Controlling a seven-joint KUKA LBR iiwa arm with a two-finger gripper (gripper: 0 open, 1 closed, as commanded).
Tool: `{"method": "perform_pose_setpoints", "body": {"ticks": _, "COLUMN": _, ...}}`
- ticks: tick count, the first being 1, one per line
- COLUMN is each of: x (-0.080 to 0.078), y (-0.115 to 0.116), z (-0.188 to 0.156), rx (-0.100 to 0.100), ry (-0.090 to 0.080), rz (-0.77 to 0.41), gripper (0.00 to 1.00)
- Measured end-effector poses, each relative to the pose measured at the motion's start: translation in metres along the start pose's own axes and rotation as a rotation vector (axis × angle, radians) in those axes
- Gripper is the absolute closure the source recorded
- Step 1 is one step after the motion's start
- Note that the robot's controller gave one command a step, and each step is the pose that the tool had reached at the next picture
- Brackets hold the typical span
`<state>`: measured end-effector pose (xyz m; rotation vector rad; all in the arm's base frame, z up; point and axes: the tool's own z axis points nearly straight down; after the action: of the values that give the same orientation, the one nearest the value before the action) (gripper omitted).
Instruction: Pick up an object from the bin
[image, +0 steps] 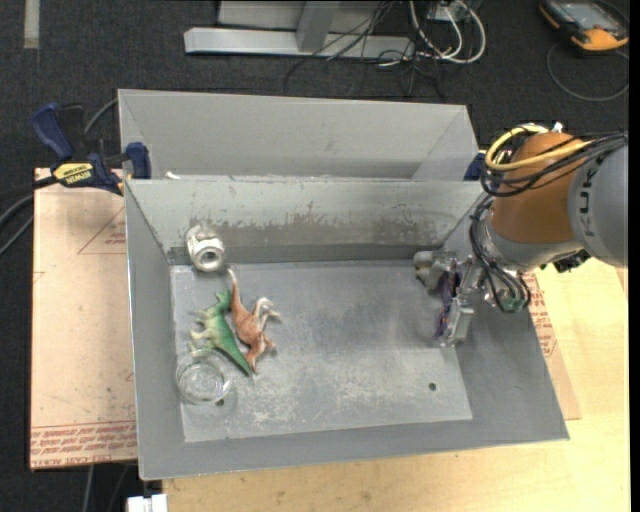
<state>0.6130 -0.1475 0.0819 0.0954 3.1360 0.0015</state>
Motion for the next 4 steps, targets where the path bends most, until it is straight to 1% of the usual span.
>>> {"method": "perform_pose_setpoints", "body": {"ticks": 1, "x": 0.011, "y": -0.001, "z": 0.011, "rx": -0.008, "ry": 0.005, "rz": 0.322, "gripper": 0.0}}
{"method": "perform_pose_setpoints", "body": {"ticks": 2, "x": -0.028, "y": 0.0, "z": 0.007, "rx": 0.004, "ry": 0.015, "rz": 0.289, "gripper": 0.0}}
{"method": "perform_pose_setpoints", "body": {"ticks": 3, "x": -0.04, "y": 0.002, "z": 0.012, "rx": -0.002, "ry": 0.01, "rz": 0.538, "gripper": 1.0}}
{"method": "perform_pose_setpoints", "body": {"ticks": 4, "x": -0.04, "y": 0.002, "z": 0.012, "rx": -0.002, "ry": 0.01, "rz": 0.538, "gripper": 1.0}}
